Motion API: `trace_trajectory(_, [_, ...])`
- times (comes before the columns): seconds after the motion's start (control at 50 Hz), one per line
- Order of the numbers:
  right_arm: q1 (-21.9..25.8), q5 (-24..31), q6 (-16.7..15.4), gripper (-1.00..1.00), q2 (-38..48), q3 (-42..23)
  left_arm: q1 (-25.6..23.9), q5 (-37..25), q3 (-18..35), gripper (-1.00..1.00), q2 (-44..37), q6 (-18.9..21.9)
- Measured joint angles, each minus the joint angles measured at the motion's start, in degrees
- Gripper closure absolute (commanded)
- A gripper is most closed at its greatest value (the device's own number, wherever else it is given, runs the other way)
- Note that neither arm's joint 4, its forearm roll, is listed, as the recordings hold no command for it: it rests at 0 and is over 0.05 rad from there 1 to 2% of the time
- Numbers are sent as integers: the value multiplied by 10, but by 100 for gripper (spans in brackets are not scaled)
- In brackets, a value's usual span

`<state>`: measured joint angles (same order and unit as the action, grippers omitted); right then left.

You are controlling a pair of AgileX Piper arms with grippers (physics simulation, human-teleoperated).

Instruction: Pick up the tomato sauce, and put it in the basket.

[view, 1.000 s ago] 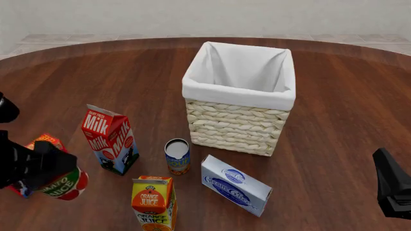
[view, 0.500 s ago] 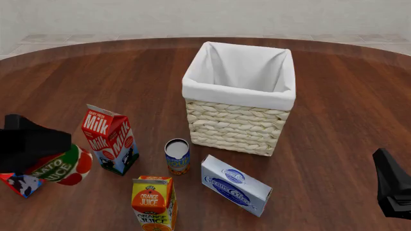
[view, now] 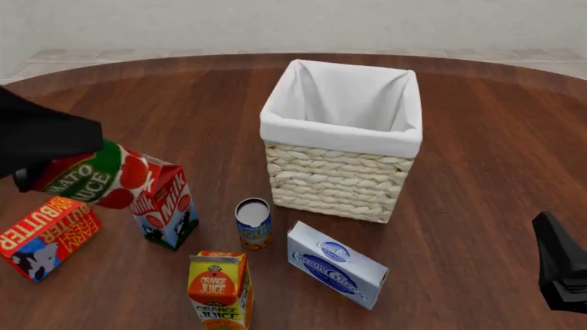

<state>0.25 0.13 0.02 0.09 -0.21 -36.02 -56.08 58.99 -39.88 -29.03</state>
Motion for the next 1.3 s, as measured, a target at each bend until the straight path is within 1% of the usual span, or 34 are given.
trace_trajectory(0.3, [0, 0, 0, -100, 0, 0, -17, 56, 31, 100, -9, -11])
trace_trajectory(0.72, [0, 0, 0, -100, 0, 0, -38, 118, 84, 100, -42, 3])
trace_trajectory(1.3, [0, 0, 0, -100, 0, 0, -61, 198, 111, 100, -104, 20])
